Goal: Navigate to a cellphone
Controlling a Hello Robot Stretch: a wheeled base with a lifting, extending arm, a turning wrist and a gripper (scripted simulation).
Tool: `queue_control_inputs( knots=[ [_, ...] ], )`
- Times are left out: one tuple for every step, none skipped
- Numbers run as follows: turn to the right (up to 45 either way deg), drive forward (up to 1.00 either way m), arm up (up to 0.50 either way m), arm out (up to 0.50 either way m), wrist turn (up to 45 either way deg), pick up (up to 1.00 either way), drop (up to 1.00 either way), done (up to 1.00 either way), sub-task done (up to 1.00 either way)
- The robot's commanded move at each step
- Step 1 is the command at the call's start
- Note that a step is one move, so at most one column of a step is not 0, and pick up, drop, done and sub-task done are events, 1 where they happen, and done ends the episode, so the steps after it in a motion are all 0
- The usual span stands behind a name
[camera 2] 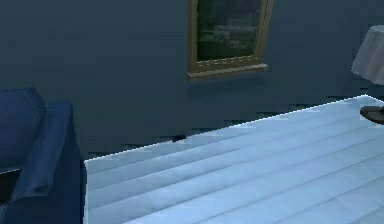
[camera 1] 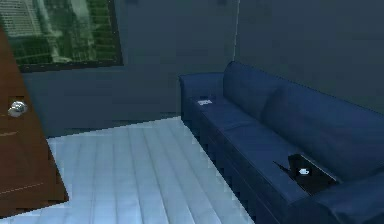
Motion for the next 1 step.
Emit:
queue_control_inputs(
  knots=[
    [12.0, 0.0, 0.0, 0.0, 0.0, 0.0, 0.0, 0.0, 0.0]
  ],
)
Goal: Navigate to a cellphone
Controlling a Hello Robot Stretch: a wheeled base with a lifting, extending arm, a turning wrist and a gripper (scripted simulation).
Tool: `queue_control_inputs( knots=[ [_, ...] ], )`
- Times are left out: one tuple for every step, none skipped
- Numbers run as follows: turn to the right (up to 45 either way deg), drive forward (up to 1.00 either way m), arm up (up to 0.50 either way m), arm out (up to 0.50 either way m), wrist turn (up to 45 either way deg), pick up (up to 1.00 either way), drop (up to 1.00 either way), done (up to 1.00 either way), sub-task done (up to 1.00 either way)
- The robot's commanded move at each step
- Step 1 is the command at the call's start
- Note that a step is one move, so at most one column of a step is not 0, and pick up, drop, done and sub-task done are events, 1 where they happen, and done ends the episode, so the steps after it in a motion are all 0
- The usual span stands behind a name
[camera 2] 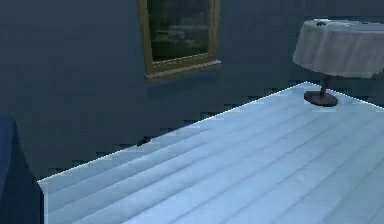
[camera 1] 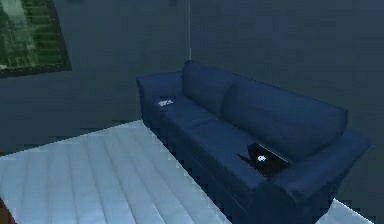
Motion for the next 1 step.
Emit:
queue_control_inputs(
  knots=[
    [0.0, 0.1, 0.0, 0.0, 0.0, 0.0, 0.0, 0.0, 0.0]
  ],
)
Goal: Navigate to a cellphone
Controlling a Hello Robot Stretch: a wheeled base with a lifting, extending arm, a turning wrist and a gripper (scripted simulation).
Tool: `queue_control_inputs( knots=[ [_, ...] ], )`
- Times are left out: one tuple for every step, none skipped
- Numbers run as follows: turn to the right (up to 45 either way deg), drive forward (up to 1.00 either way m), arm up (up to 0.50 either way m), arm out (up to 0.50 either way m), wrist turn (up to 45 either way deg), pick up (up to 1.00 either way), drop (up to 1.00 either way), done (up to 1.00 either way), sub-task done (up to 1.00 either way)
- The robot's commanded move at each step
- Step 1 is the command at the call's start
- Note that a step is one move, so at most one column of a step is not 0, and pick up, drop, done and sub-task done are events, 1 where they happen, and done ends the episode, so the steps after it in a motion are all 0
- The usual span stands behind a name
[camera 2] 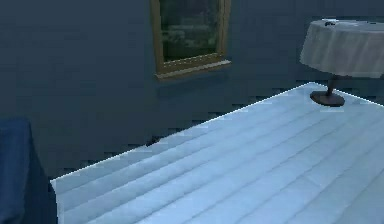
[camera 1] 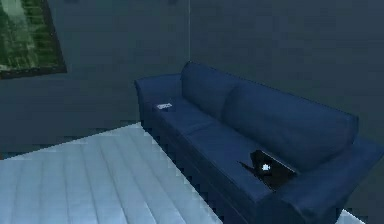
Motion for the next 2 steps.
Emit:
queue_control_inputs(
  knots=[
    [-45.0, 0.0, 0.0, 0.0, 0.0, 0.0, 0.0, 0.0, 0.0],
    [-30.0, 0.0, 0.0, 0.0, 0.0, 0.0, 0.0, 0.0, 0.0]
  ],
)
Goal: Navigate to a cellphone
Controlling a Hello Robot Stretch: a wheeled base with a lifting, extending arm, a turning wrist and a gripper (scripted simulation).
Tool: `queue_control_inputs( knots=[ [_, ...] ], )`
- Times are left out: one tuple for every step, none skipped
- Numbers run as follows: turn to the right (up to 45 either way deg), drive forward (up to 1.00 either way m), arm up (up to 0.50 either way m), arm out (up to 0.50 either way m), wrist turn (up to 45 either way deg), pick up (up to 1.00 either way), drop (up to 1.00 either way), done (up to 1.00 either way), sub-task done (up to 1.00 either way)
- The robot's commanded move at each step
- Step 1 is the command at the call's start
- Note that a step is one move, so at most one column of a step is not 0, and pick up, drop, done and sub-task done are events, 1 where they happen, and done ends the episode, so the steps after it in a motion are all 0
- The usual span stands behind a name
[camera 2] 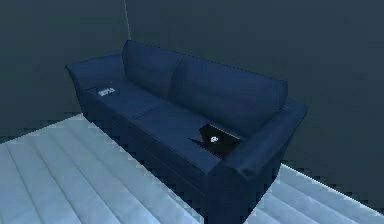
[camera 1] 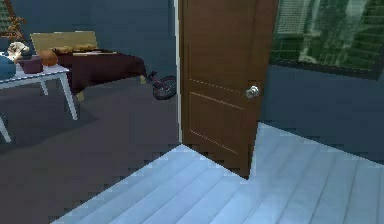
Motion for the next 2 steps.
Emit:
queue_control_inputs(
  knots=[
    [0.0, 0.4, 0.0, 0.0, 0.0, 0.0, 0.0, 0.0, 0.0],
    [-45.0, 0.0, 0.0, 0.0, 0.0, 0.0, 0.0, 0.0, 0.0]
  ],
)
